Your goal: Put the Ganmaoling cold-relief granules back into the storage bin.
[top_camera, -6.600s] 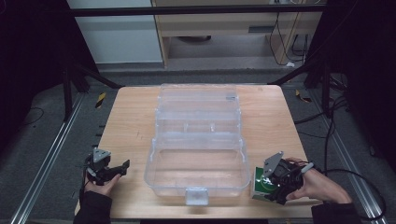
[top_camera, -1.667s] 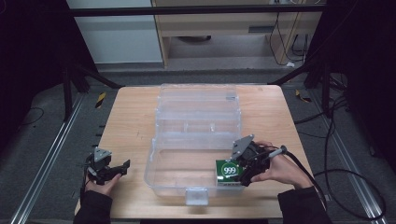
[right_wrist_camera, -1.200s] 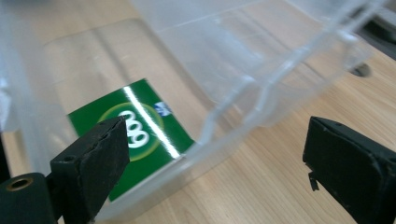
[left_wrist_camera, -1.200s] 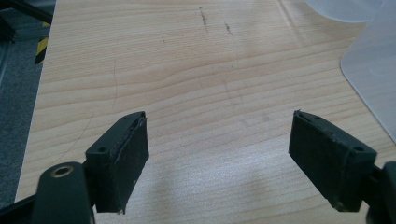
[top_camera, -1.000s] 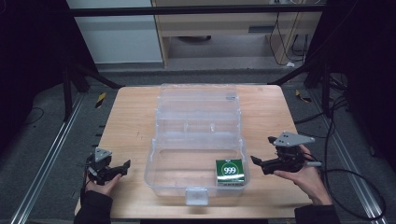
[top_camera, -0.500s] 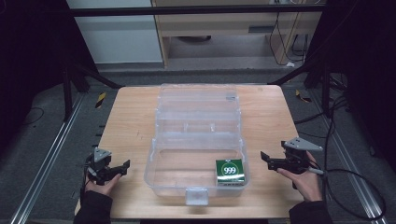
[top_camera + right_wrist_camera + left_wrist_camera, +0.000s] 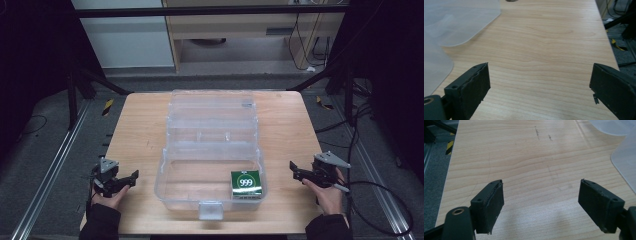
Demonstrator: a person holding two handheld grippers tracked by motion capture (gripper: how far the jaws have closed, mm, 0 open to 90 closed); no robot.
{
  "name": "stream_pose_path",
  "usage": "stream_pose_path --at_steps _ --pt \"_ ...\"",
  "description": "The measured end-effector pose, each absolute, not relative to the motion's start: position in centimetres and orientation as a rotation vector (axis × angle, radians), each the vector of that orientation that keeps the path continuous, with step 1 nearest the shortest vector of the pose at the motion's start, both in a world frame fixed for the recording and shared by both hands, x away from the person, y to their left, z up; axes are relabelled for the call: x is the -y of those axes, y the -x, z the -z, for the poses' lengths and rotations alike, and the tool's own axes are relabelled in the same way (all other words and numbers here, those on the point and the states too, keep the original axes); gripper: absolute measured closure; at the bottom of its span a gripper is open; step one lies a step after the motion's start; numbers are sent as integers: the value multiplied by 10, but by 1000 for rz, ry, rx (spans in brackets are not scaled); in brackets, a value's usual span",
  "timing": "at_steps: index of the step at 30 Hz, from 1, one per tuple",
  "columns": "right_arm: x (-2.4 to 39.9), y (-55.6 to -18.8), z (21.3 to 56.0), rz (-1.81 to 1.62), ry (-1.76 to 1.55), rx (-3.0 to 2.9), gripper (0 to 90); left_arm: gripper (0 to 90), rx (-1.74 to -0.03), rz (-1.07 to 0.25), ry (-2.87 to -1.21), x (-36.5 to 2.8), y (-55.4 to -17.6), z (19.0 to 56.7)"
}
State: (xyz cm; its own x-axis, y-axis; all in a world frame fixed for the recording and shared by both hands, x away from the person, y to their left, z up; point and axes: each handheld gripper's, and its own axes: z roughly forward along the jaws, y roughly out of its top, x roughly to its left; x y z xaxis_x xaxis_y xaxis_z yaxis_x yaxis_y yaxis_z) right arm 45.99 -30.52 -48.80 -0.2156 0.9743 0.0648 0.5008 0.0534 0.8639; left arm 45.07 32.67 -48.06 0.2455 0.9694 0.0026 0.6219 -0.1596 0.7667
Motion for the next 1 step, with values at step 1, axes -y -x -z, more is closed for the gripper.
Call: stream_pose_path --at_steps 1 --pt "307 -460 489 -1086 -1485 -1756 34 199 -1455 -682 -1865 -327 -451 481"
